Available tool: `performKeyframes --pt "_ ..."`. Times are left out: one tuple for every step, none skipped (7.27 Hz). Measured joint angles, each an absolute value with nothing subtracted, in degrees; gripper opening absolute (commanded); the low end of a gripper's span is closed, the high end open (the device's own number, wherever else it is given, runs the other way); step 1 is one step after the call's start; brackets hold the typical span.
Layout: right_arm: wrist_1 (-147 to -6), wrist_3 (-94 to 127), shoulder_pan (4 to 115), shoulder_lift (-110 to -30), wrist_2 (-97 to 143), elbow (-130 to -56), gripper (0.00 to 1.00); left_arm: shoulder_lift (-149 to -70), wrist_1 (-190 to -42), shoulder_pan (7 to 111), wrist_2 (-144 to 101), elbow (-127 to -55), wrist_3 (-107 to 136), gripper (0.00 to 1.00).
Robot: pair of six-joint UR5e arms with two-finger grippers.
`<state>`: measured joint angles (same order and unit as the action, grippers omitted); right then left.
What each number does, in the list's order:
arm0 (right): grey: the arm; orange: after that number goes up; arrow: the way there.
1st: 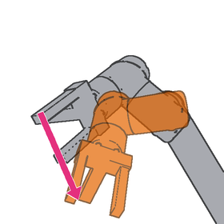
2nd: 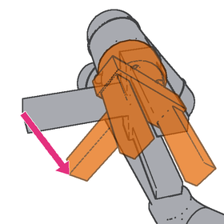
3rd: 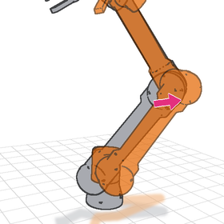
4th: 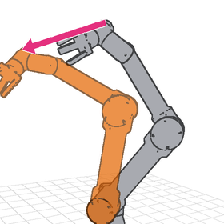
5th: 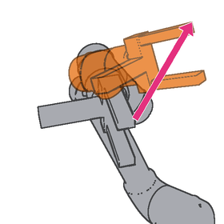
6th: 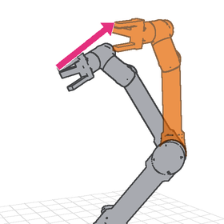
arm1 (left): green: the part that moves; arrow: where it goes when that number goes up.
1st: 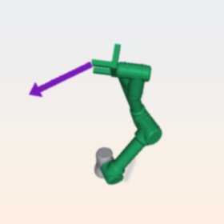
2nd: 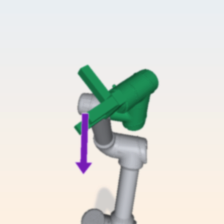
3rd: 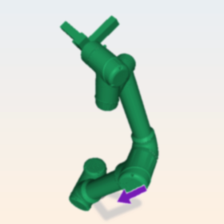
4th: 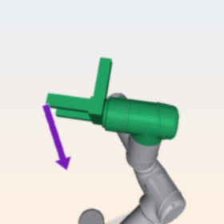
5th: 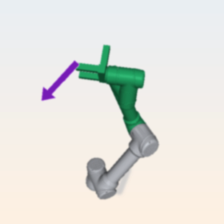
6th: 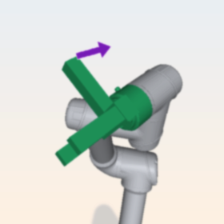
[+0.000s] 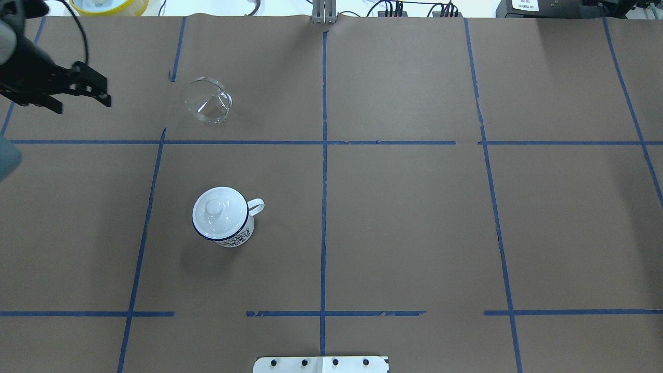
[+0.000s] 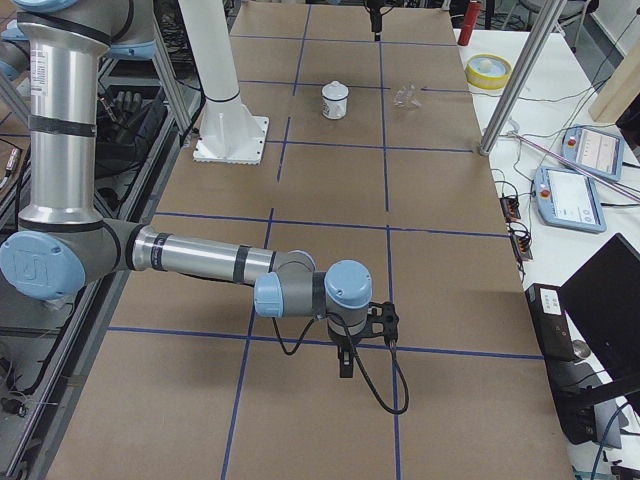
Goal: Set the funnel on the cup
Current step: 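Move the left gripper over the white lid on the enamel mug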
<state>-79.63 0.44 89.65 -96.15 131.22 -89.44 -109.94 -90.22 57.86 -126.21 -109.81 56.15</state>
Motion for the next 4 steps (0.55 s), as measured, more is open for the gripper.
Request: performKeyframes --pt "-79.6 0.4 89.6 -96.2 131.2 -89.4 1.00 -111.8 -90.1 53.6 -124.8 -110.7 61.3 1.00" --pt "-79.6 0.4 89.6 -96.1 131.2 -89.4 1.00 -113.0 -89.6 49.8 -123.4 -112.0 65.3 1.00" --pt "-79.6 0.4 89.6 -96.2 131.2 -89.4 1.00 -114.8 -87.1 46.0 -121.0 -113.1 67.8 1.00" --pt "-79.6 0.4 89.7 -96.2 131.2 -89.5 1.00 -116.7 -83.9 42.9 -118.5 -113.8 68.8 1.00"
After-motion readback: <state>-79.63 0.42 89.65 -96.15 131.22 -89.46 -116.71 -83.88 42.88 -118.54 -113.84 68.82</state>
